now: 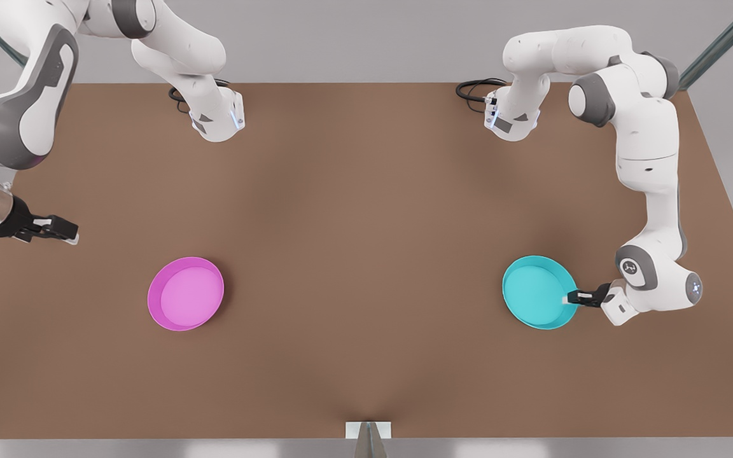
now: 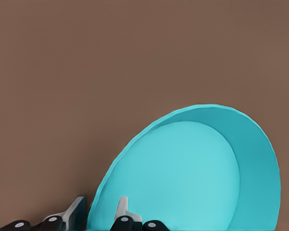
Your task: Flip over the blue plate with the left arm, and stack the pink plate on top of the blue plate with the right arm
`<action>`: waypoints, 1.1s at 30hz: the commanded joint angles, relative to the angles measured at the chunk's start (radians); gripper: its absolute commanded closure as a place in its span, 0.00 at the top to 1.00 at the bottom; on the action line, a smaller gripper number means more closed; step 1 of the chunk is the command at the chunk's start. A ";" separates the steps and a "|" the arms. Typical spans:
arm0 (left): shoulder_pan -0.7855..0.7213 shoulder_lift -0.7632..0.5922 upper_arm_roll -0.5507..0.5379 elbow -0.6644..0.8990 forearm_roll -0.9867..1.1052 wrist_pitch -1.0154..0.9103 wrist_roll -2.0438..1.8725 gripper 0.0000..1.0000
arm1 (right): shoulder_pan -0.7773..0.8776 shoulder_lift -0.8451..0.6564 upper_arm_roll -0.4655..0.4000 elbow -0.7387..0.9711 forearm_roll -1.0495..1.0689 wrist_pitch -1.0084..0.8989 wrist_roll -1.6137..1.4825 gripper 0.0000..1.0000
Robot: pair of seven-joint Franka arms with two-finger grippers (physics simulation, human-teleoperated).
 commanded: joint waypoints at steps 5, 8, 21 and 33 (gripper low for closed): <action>0.000 0.005 0.000 0.000 0.002 0.000 0.000 0.30 | -0.001 0.000 -0.002 0.000 0.000 0.003 0.000 1.00; -0.002 0.005 0.000 0.000 0.002 -0.002 0.000 0.29 | -0.001 0.000 -0.002 0.000 0.000 0.003 0.000 1.00; -0.002 0.011 0.000 0.000 0.002 -0.006 0.000 0.27 | -0.004 0.000 0.002 0.000 0.000 0.005 0.002 1.00; -0.026 -0.098 0.000 0.043 0.112 -0.178 -0.144 0.25 | -0.004 0.000 0.003 0.000 0.000 0.006 0.002 1.00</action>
